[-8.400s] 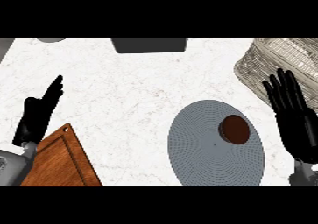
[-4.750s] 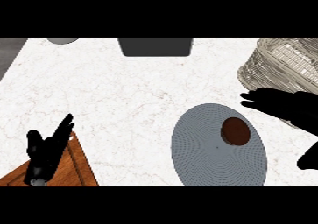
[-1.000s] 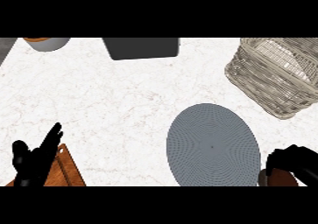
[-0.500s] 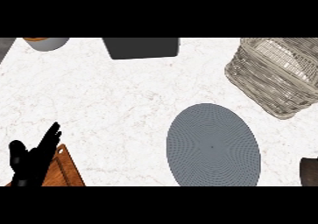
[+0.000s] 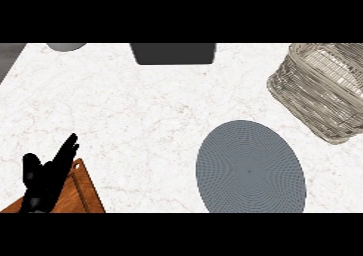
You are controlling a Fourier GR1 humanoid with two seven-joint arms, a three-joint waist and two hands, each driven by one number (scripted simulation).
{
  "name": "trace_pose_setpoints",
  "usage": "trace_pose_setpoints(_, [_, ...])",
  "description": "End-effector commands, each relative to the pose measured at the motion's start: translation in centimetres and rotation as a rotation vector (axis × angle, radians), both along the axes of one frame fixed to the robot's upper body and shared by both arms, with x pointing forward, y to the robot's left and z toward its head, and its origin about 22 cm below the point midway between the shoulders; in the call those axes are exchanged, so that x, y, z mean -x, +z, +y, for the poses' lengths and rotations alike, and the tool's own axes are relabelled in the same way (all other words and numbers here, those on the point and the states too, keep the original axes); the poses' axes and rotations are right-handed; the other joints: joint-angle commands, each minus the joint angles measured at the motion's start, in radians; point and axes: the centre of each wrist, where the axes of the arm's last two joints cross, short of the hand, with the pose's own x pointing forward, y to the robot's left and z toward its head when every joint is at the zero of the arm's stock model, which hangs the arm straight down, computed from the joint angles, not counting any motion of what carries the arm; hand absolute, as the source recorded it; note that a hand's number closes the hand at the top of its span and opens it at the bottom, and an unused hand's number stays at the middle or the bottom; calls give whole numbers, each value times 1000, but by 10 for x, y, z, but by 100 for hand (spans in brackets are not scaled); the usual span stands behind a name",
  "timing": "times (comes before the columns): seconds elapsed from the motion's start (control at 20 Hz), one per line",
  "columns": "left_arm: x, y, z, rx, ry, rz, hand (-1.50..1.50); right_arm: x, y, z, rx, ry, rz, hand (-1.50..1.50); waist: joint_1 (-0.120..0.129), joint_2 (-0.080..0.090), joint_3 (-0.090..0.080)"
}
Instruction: Pick the cupcake from the placemat and place it in the basket
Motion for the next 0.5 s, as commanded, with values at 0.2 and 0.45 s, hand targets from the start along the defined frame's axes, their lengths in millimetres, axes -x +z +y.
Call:
trace_pose_setpoints(0.2, [1, -24, -10, 34, -24, 128, 0, -27, 68, -23, -26, -135, 57, 150, 38, 15, -5])
trace_pose_setpoints(0.45, [-1, -29, -26, 32, -33, 134, 0, -49, 65, -24, 27, -159, 63, 150, 46, 18, -4])
